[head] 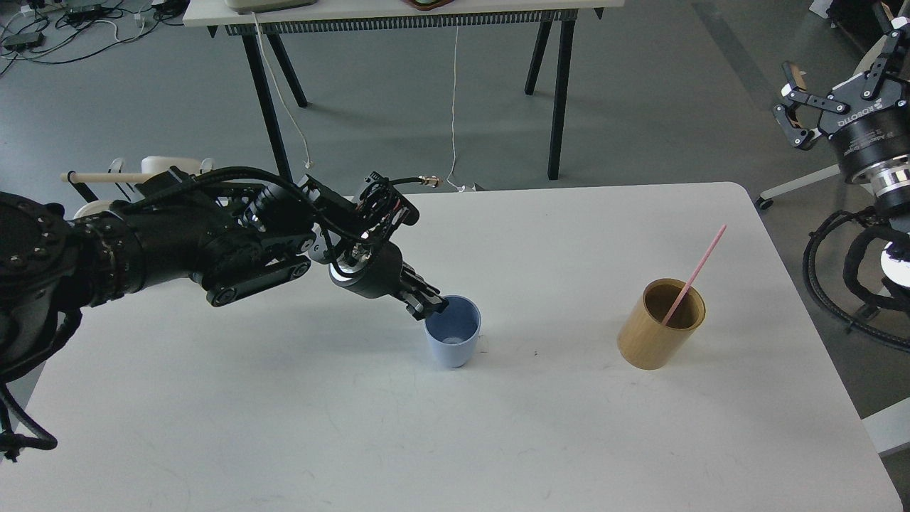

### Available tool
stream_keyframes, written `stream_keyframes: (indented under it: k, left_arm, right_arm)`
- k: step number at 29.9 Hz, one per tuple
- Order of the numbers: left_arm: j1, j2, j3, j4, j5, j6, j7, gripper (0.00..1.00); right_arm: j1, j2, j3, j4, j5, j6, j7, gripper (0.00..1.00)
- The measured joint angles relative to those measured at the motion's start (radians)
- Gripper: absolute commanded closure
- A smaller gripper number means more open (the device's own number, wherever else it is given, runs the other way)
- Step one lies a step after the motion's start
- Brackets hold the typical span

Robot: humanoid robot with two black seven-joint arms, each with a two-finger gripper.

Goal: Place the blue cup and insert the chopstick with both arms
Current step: 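Open the left gripper and withdraw it up from the blue cup, then reach the right gripper to the pink stick in the tan cup and grasp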

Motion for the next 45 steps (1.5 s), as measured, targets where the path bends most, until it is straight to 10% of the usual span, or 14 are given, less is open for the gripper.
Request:
stream_keyframes:
  k: [12,25,38,45]
  left_arm:
    - [0.105,0.102,-0.355,0.06,-0.344,-0.062,0.0,0.13]
    - [0.304,0.175,-0.869,0.066,-0.634,-0.061,0.0,0.11]
    - [0.365,0.172,-0.91,0.051,-0.648,-0.061,0.0,0.11]
    - [0.367,0.174,-0.91,0.051,-0.649,-0.061,0.0,0.11]
  right_arm:
    - [0.02,-0.104,-0.022,0.038,-0.061,0.0,0.0,0.01]
    - [0.034,-0.359,-0.042,0.112,-0.751,0.0,0.0,0.01]
    - [-0.157,-0.464,-0.052,0.335,-1.251,-0.007,0.0,0.01]
    - [-0.197,-0.512,-0.194,0.445,-1.368,-0.252,0.0,0.01]
